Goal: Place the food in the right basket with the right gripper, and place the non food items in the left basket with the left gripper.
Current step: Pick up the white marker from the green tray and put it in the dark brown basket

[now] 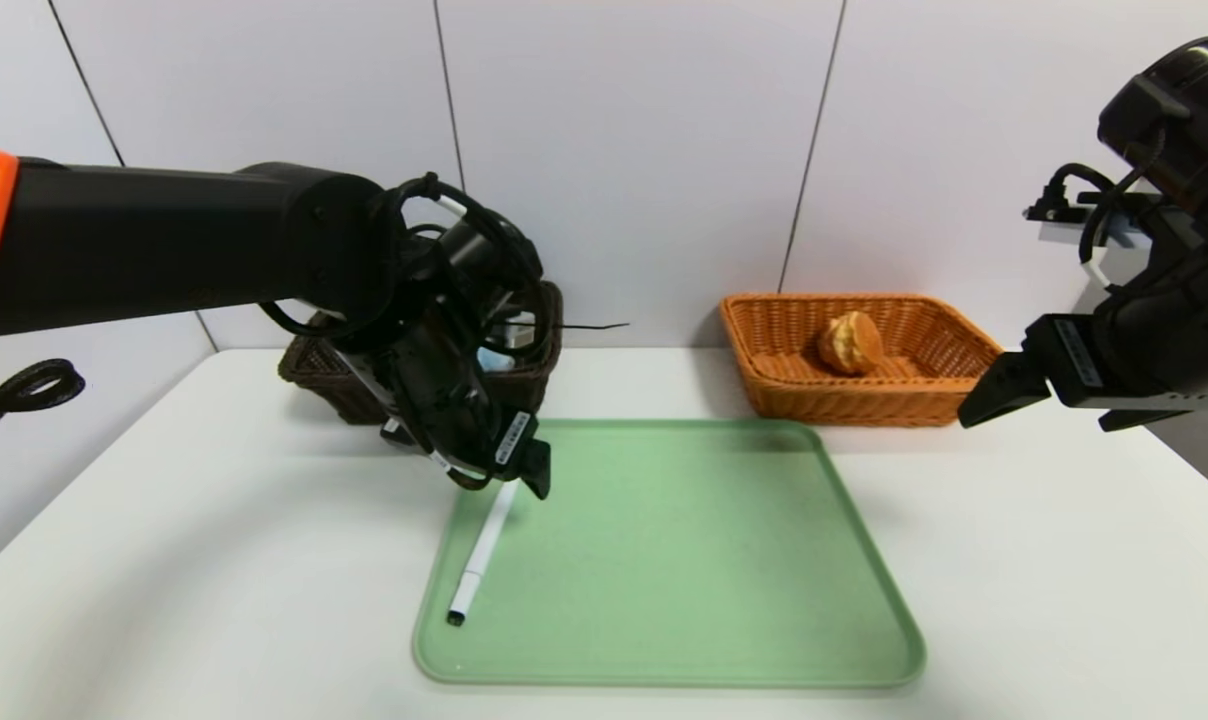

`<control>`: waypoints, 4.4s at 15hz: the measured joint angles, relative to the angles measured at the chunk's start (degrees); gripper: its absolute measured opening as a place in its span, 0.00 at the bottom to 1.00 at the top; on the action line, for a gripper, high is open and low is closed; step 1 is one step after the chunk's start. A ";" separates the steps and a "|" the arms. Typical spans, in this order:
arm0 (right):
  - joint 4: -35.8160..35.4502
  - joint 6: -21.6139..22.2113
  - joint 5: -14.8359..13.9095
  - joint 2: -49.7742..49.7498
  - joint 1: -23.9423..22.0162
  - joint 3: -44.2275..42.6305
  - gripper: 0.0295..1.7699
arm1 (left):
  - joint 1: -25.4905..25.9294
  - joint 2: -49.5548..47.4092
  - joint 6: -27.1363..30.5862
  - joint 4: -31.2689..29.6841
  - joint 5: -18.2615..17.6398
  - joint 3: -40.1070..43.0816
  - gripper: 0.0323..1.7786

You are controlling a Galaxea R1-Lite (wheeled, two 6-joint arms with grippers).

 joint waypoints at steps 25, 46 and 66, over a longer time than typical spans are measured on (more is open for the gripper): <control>-0.07 0.72 -0.41 0.71 -0.83 -0.13 0.96 | -0.05 4.66 -1.27 -0.38 -7.49 0.80 0.96; -0.11 0.52 -0.61 1.71 -1.13 -0.29 0.96 | 0.68 6.34 -1.62 -0.24 -7.49 1.79 0.96; -0.05 0.54 -0.51 1.79 -1.28 -0.62 0.96 | 0.44 7.05 -1.24 -0.51 -1.90 3.23 0.96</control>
